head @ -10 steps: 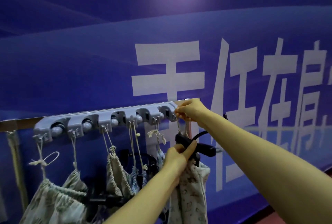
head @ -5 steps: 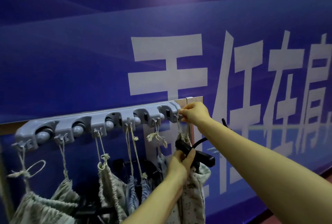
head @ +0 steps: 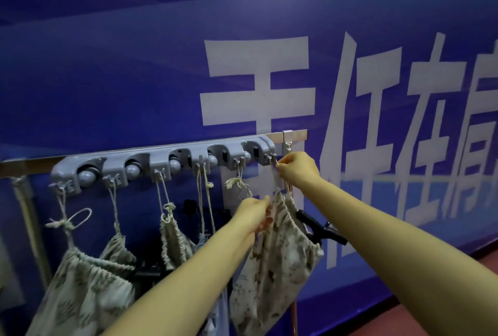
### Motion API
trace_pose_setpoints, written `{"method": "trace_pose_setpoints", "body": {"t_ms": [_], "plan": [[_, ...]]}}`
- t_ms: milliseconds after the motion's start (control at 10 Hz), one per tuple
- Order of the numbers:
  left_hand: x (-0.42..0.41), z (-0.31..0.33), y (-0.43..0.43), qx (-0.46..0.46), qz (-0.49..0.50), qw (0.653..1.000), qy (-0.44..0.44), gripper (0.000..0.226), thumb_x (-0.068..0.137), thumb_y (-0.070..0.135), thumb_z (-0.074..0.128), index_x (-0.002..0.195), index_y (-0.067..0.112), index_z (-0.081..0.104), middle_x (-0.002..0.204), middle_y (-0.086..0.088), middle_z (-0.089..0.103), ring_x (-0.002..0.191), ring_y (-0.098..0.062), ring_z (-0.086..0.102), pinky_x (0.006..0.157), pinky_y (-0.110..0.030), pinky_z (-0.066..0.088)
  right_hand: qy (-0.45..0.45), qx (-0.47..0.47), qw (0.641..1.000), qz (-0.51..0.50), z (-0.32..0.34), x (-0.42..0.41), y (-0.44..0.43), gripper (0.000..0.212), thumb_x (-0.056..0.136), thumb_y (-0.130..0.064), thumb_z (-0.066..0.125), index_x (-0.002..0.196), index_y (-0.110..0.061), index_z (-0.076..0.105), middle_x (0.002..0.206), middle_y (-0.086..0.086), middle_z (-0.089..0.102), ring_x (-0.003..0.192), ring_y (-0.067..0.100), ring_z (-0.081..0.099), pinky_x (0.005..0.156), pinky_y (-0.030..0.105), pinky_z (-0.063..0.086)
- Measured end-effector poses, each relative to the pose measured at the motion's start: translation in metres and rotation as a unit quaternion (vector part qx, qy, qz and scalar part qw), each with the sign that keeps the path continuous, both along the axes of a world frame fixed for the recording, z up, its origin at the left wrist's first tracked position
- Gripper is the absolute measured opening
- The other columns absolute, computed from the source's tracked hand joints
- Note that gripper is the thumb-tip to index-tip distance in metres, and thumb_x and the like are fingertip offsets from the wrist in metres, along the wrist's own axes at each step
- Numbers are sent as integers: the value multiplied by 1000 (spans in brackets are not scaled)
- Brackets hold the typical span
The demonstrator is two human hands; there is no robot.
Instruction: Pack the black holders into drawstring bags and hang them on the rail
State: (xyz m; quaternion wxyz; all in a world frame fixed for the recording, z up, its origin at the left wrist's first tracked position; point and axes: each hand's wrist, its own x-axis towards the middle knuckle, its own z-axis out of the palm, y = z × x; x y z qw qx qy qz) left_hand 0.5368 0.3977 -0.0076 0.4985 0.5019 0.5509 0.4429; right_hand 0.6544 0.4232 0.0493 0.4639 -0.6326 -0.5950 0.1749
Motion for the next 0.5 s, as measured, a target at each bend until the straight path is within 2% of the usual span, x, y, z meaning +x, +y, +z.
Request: {"method": "trace_pose_setpoints", "body": {"t_ms": [100,200,300,400,500], "plan": [[-10,11,-18,-3,-6,1000,-18,31,98,26,44,75,9,56,66,-3,55,56,-15,52,56,-25,47,-28,5,999,-19,-3,-2,-11,22,90,-18,52,94,-4,69,83,10,66,76,23,58,69,38,50],[-30,17,-40,19,7,1000,-8,33,99,30,42,78,10,57,75,-5,57,61,-14,53,55,-21,47,-27,13,1000,-2,-1,-13,-28,29,92,-21,51,96,2,67,78,18,64,68,22,50,63,34,42],[-45,20,-54,28,-2,1000,-4,37,101,30,37,78,10,58,74,-4,59,63,-15,56,57,-22,45,-13,31,999,16,0,-21,-35,35,94,-24,50,94,7,66,91,26,69,71,33,59,66,38,48],[-70,27,-81,35,11,999,-13,38,101,29,35,77,9,57,68,-4,59,58,-16,54,56,-25,43,-1,35,998,53,1,-43,-52,39,95,-24,47,83,8,64,86,23,70,84,40,66,76,47,54],[-91,29,-100,37,34,998,-22,38,102,25,34,74,10,55,66,-4,57,56,-15,53,51,-22,41,16,41,995,88,1,-68,-66,38,96,-24,45,80,3,65,77,15,70,69,27,64,74,42,53]]}}
